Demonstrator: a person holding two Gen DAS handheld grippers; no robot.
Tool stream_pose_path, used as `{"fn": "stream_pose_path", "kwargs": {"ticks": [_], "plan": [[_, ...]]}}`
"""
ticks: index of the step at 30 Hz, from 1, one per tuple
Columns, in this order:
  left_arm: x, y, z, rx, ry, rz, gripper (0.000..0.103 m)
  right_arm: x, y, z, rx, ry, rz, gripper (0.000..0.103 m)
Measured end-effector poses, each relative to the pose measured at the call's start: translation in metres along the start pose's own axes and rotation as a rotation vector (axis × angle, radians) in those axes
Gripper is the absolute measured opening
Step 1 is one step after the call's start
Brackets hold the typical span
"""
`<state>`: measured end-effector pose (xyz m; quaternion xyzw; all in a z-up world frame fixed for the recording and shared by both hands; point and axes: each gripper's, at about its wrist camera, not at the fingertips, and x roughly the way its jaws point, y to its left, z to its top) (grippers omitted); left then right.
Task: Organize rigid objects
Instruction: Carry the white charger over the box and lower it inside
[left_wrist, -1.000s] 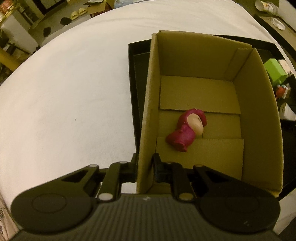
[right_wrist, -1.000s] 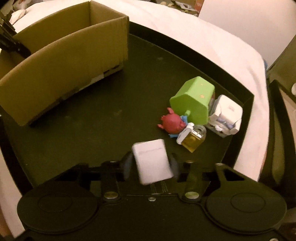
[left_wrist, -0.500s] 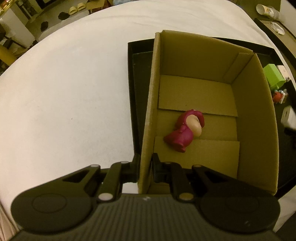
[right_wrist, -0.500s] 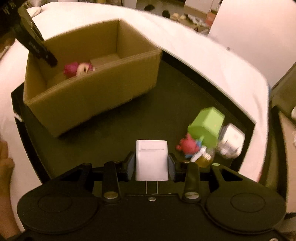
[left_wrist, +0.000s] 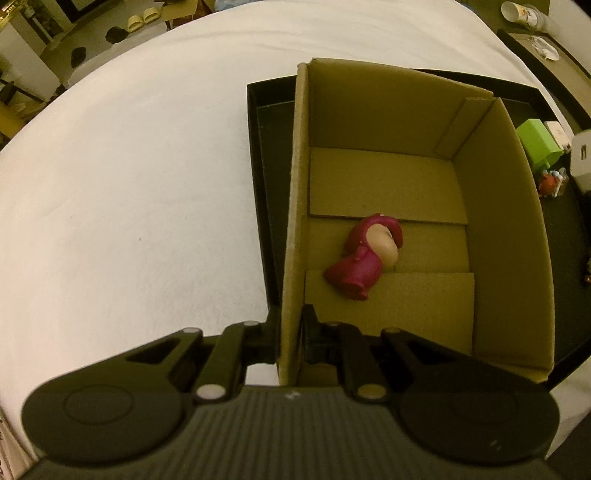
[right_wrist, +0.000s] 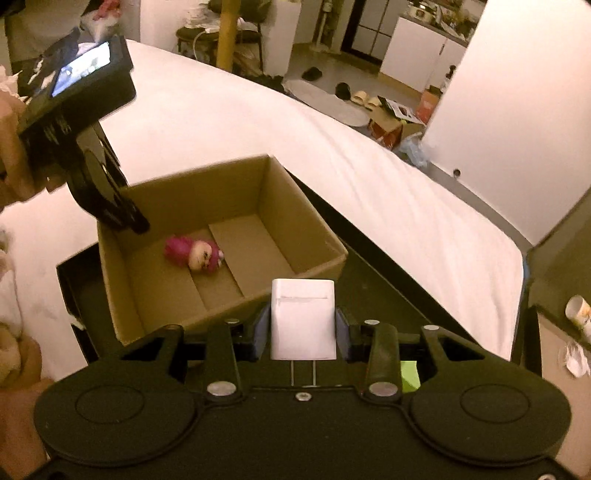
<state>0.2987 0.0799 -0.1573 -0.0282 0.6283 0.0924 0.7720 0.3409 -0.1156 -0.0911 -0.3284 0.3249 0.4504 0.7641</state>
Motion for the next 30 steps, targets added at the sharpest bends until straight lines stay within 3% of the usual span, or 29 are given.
{"fn": "stream_pose_path", "kwargs": {"ticks": [16,30], "plan": [[0.001,-0.006,-0.001,0.016,0.0,0.02,0.01,0.027,0.037,0.049,-0.14,-0.03,0.031,0.037],[0.002,-0.006,-0.005,0.03,-0.011,0.019,0.011,0.067,0.06,0.05,-0.276,0.009,-0.006,0.037]]}}
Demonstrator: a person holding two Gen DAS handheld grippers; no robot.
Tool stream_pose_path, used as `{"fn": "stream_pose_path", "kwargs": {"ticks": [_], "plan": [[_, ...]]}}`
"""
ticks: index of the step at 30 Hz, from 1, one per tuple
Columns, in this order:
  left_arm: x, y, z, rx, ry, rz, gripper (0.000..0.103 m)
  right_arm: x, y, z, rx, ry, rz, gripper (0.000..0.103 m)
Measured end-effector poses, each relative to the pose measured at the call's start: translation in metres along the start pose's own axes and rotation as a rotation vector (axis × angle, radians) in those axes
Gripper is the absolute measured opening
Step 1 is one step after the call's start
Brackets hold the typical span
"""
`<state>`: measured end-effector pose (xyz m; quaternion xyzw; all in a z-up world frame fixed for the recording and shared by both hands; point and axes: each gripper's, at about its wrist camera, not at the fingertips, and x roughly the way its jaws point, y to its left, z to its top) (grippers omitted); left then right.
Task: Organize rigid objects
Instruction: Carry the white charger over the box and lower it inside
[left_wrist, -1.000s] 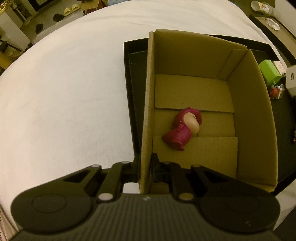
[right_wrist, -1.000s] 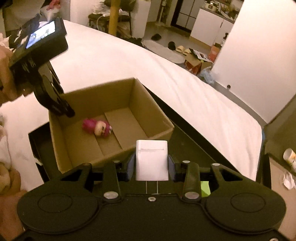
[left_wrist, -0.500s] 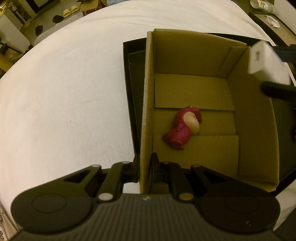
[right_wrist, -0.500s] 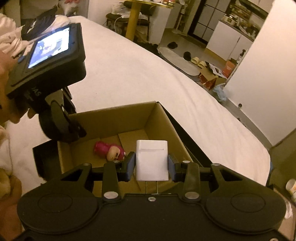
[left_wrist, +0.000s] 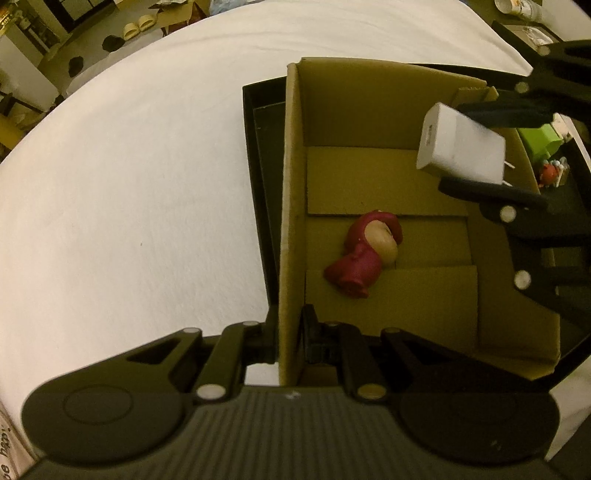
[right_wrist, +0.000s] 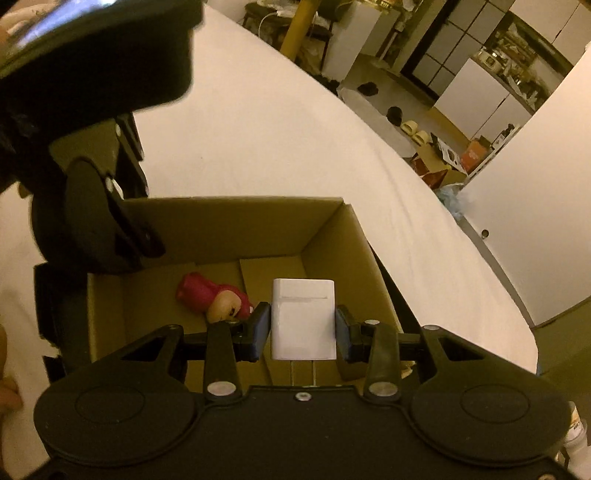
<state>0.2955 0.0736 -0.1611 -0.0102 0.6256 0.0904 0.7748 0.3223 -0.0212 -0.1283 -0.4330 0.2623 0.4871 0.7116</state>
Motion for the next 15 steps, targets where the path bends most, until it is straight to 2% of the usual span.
{"fn": "stream_pose_path", "kwargs": {"ticks": [9,15], "plan": [[-0.001,-0.004,-0.001,0.009,-0.005,0.011,0.011,0.022,0.013,-0.006,-0.107,0.069,-0.019,0.037],[-0.001,-0.003,-0.001,0.008,-0.004,0.007,0.011,0.034,0.019,-0.01,-0.131,0.115,-0.019,0.038]]}}
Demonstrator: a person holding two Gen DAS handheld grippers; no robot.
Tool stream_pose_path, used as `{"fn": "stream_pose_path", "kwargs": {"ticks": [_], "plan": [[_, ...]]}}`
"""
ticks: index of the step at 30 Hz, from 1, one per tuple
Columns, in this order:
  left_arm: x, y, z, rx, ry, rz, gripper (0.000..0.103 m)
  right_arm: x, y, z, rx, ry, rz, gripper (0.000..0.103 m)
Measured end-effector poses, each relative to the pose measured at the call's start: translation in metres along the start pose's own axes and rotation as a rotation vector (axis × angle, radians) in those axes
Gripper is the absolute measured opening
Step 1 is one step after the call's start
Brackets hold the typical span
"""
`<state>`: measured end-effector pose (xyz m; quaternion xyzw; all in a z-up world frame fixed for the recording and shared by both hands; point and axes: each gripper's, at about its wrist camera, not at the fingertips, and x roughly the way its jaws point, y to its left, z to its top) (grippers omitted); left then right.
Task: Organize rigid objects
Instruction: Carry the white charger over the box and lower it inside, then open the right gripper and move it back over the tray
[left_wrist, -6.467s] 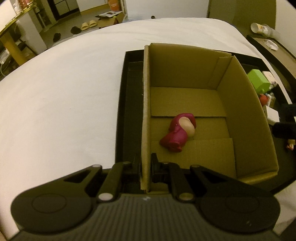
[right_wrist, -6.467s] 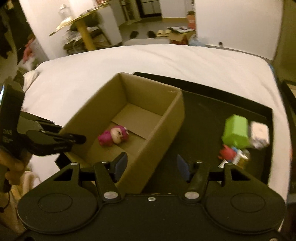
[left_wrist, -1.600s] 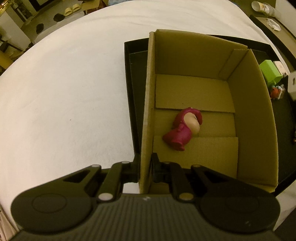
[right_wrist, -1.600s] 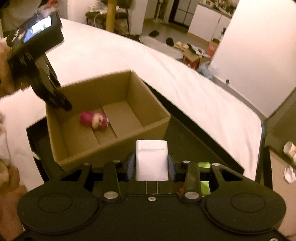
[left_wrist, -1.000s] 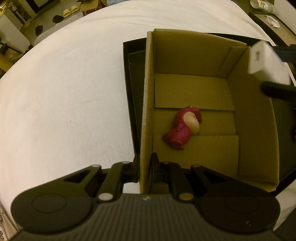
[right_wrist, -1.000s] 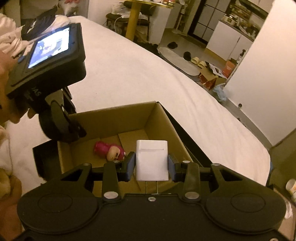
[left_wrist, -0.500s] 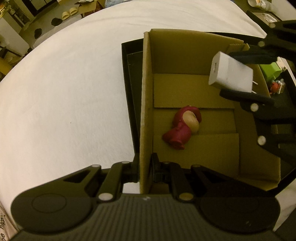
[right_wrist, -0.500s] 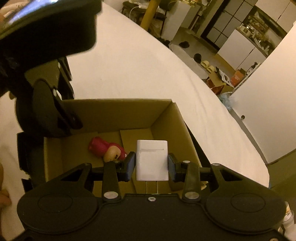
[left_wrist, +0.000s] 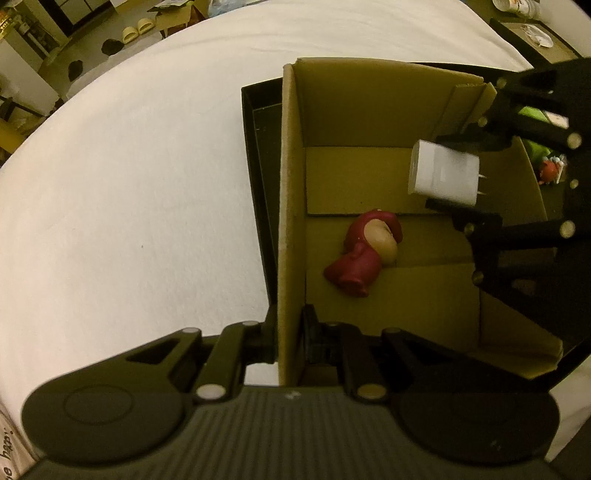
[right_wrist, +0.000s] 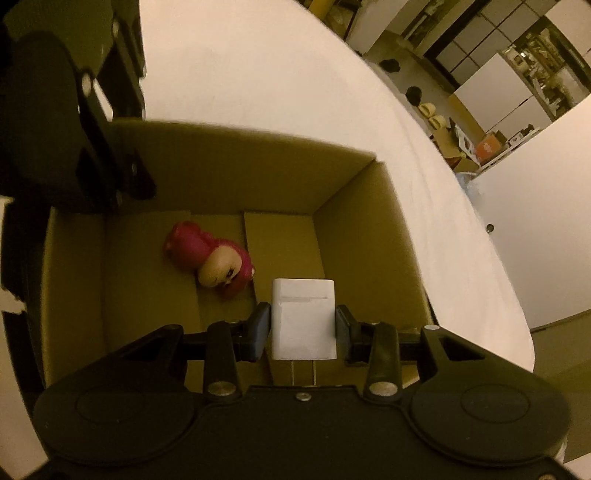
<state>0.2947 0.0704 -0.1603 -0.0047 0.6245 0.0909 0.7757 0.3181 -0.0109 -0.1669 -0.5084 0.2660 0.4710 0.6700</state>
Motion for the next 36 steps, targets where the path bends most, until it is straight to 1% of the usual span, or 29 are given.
{"fn": "stream_pose_path", "kwargs": {"ticks": [3,6,9,14,17,19,21,25,28,31,33,36], "plan": [[0.0,-0.001,0.0,0.002,-0.001,0.003,0.011,0.008,0.004,-0.002,-0.018,0.04,0.022,0.038],[0.0,0.0,0.001,-0.001,0.002,0.001,0.011,0.013,0.006,-0.006,-0.028,0.056,0.03,0.037],[0.001,-0.001,0.002,-0.003,0.004,0.008,0.012,0.014,0.004,-0.007,0.0,0.057,0.042,0.037],[0.003,0.001,0.004,-0.011,0.011,0.001,0.012,0.017,0.007,-0.007,-0.011,0.071,0.026,0.038],[0.004,-0.002,0.004,0.0,0.008,0.014,0.012,0.015,0.006,-0.008,0.007,0.07,0.025,0.038],[0.004,-0.003,0.003,0.0,0.008,0.019,0.013,0.012,0.005,-0.011,0.007,0.053,0.012,0.041],[0.004,-0.004,0.003,0.0,0.008,0.019,0.013,0.004,0.004,-0.013,0.013,0.035,0.006,0.041],[0.003,-0.005,0.002,0.003,0.007,0.025,0.012,-0.011,-0.002,-0.016,0.055,0.003,-0.006,0.041],[0.003,-0.008,0.002,0.007,0.006,0.032,0.013,-0.024,-0.008,-0.019,0.101,-0.028,0.004,0.043],[0.003,-0.01,0.002,0.011,0.006,0.04,0.013,-0.038,-0.013,-0.025,0.143,-0.059,0.008,0.049],[0.003,-0.013,0.002,0.017,0.005,0.045,0.013,-0.048,-0.015,-0.03,0.15,-0.079,-0.002,0.056],[0.002,-0.015,0.001,0.02,0.005,0.052,0.013,-0.058,-0.024,-0.038,0.165,-0.1,-0.006,0.057]]}}
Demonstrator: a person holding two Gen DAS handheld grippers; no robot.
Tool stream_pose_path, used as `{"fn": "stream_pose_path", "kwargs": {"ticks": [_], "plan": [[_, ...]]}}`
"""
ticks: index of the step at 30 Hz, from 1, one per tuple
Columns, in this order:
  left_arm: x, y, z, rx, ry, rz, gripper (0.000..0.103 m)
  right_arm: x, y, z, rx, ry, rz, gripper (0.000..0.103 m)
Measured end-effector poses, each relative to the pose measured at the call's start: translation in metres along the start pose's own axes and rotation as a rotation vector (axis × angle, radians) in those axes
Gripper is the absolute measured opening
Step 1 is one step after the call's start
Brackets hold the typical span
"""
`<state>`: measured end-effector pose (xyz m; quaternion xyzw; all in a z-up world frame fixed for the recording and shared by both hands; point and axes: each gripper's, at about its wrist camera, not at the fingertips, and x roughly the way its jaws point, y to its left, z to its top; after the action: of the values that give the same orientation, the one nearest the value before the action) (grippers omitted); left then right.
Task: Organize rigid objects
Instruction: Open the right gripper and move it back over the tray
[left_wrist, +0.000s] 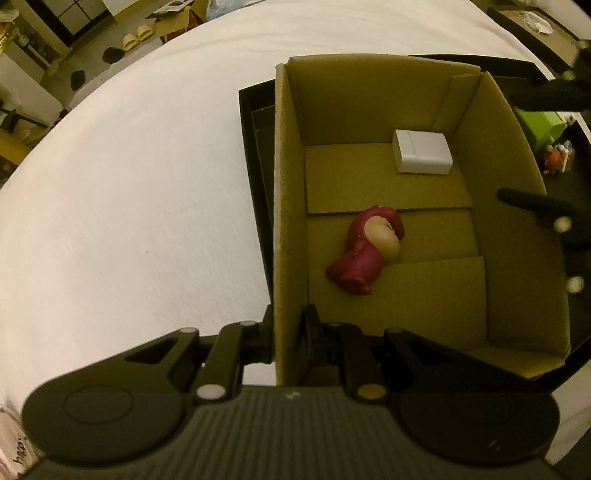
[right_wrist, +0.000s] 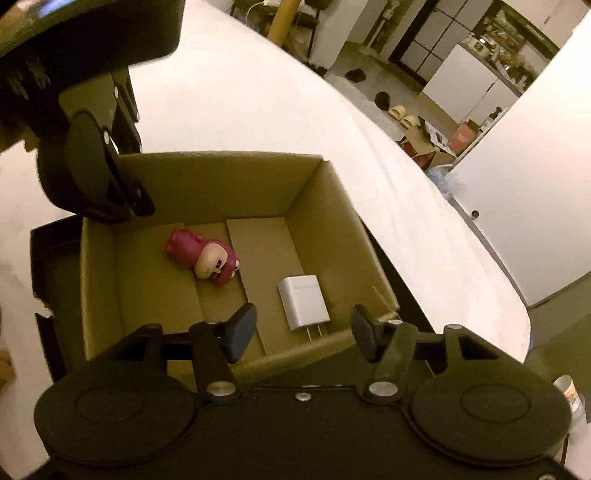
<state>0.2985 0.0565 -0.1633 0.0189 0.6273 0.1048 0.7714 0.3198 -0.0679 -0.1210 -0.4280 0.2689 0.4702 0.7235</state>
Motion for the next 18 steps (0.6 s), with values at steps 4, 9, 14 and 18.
{"fn": "stream_pose_path", "kwargs": {"ticks": [4,9,14,18], "plan": [[0.0,0.0,0.0,0.0,0.002,0.003,0.013,-0.017,-0.019,-0.011,0.069,-0.041,-0.001,0.057],[0.002,0.001,0.0,0.003,0.001,0.006,0.013,-0.032,-0.044,-0.031,0.129,-0.056,-0.044,0.057],[0.001,0.001,0.0,0.004,0.001,0.007,0.013,-0.035,-0.065,-0.053,0.2,-0.034,-0.028,0.058],[0.001,0.0,0.0,0.007,0.0,0.008,0.013,-0.032,-0.07,-0.07,0.232,-0.008,-0.034,0.058]]}}
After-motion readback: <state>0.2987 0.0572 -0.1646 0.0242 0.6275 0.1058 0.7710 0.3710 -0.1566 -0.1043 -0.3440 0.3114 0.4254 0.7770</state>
